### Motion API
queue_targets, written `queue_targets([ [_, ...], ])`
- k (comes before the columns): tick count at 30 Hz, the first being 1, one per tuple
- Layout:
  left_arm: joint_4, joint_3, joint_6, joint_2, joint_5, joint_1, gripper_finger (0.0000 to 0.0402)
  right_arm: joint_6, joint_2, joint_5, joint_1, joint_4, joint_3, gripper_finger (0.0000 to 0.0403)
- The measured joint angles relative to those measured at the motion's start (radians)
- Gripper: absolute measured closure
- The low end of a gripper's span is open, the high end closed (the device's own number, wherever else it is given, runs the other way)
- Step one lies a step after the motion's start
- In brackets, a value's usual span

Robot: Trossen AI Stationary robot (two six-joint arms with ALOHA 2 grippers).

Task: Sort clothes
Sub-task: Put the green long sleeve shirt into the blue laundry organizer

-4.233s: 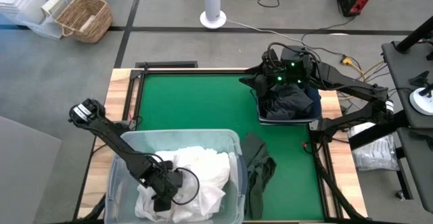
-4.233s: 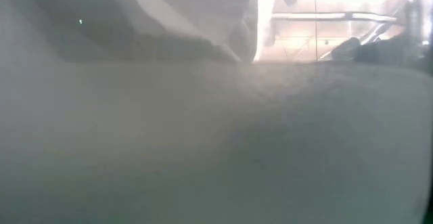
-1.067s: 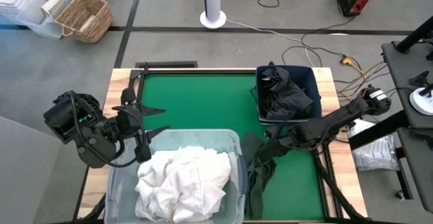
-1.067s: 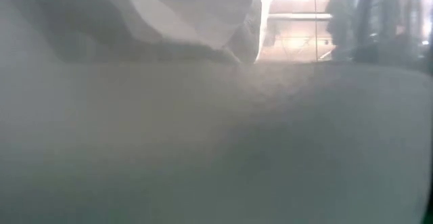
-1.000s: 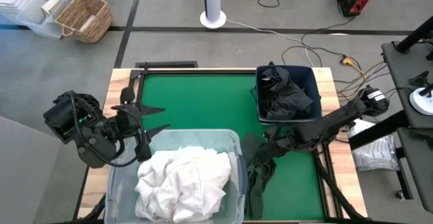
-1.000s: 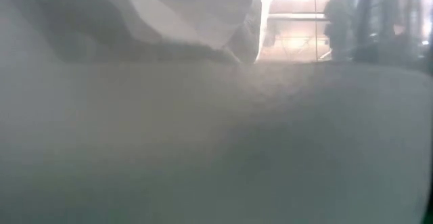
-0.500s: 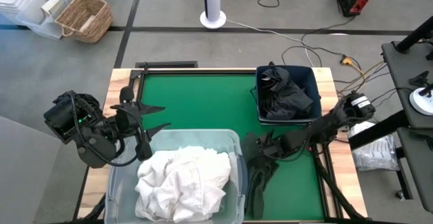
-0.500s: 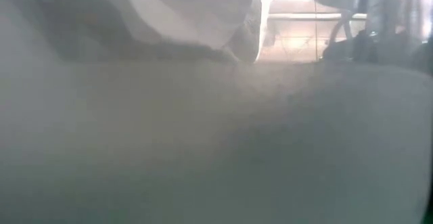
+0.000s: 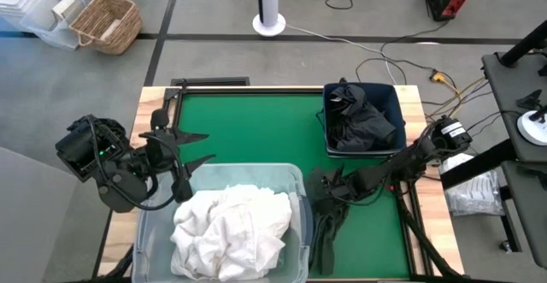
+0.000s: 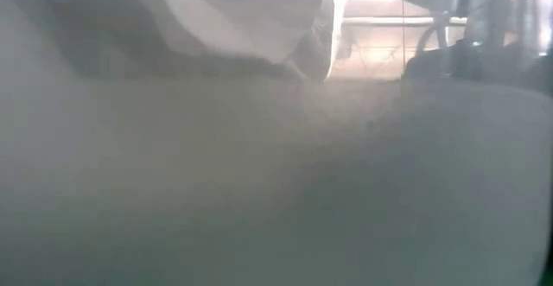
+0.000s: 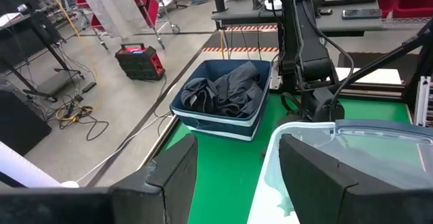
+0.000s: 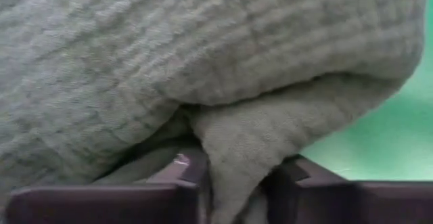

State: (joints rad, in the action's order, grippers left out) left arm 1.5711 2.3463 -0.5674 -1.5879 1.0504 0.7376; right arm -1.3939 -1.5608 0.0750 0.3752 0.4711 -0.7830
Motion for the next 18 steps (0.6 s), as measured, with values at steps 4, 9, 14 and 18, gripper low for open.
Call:
queue_targets([
  [4, 0.000, 0.000, 0.000, 0.000, 0.014, 0.000, 0.0216, 0.019, 0.002, 0.000, 0.000, -0.001, 0.001, 0.0369],
  [9, 0.000, -0.002, 0.000, 0.000, 0.015, 0.000, 0.0216, 0.027, 0.030, 0.001, 0.000, -0.001, 0.003, 0.0384],
  [14, 0.000, -0.006, 0.000, 0.000, 0.014, 0.000, 0.0216, 0.036, 0.115, 0.006, 0.000, 0.009, 0.008, 0.0387],
  [18, 0.000, -0.006, 0.000, 0.000, 0.014, 0.000, 0.0216, 0.051, 0.214, 0.008, 0.000, 0.004, 0.008, 0.0388],
])
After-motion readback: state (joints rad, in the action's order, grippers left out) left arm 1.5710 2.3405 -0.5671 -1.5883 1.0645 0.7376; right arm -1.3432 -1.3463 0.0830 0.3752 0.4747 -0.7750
